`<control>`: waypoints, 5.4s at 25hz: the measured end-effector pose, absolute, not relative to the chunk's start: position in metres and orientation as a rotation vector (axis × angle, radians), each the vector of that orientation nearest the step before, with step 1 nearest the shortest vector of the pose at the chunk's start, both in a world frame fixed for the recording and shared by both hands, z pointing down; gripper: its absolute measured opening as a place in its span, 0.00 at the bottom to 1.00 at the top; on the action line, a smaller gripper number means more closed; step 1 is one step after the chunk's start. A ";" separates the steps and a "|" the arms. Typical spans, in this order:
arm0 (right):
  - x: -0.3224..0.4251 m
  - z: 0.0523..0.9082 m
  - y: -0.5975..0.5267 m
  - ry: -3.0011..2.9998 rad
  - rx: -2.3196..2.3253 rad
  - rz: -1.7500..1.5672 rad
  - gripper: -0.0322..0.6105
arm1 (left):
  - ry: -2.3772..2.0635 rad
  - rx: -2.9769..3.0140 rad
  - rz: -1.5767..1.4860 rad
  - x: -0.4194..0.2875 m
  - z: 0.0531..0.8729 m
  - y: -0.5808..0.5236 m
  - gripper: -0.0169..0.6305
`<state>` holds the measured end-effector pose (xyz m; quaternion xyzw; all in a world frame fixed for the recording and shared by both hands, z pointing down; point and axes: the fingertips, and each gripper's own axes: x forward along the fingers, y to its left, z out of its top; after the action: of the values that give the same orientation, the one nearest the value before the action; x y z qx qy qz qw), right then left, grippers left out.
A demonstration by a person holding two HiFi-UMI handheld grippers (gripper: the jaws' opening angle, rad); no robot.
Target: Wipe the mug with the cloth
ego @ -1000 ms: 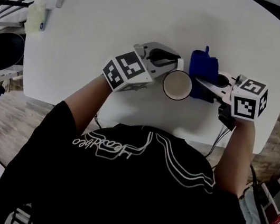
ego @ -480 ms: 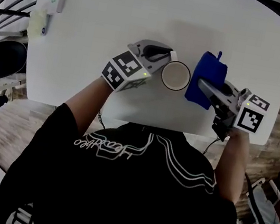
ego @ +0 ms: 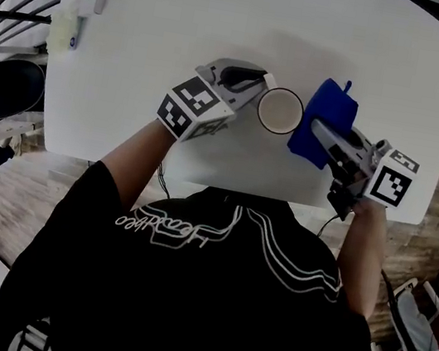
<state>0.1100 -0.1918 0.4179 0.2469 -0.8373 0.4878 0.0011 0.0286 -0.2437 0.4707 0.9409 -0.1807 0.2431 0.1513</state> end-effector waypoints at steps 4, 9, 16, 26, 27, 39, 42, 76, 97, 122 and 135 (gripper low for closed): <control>0.109 0.422 -0.193 -2.624 0.783 1.554 0.13 | -0.541 2.693 0.688 0.025 0.471 -0.241 0.08; 0.102 0.432 -0.200 -2.597 0.787 1.575 0.13 | -0.568 2.675 0.664 0.015 0.474 -0.243 0.08; 0.101 0.449 -0.200 -2.534 0.797 1.582 0.13 | -0.579 2.678 0.650 0.014 0.473 -0.237 0.08; 0.105 0.463 -0.199 -2.415 0.837 1.516 0.13 | -0.585 2.680 0.644 0.016 0.467 -0.229 0.08; 0.105 0.463 -0.199 -2.414 0.839 1.515 0.13 | -0.586 2.680 0.645 0.014 0.467 -0.228 0.08; 0.115 0.433 -0.191 -2.498 1.035 1.533 0.13 | -0.611 2.678 0.664 -0.007 0.470 -0.220 0.08; 0.113 0.422 -0.178 -2.540 1.030 1.556 0.13 | -0.607 2.686 0.674 -0.009 0.468 -0.213 0.08; 0.092 0.428 -0.157 -2.562 0.955 1.649 0.13 | -0.566 2.746 0.741 -0.024 0.465 -0.178 0.08; 0.092 0.453 -0.165 -2.431 1.063 1.585 0.13 | -0.544 2.741 0.752 -0.030 0.468 -0.160 0.08; 0.098 0.415 -0.111 -2.601 1.350 2.045 0.13 | -0.376 2.785 0.789 -0.010 0.463 -0.111 0.08; 0.098 0.441 -0.117 -2.477 1.409 2.037 0.13 | -0.301 2.785 0.765 -0.002 0.463 -0.103 0.07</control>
<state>0.0982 -0.1168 0.4409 0.3957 -0.6955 0.5722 -0.1796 -0.0018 -0.1028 0.4628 0.9523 -0.1029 0.2615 0.1186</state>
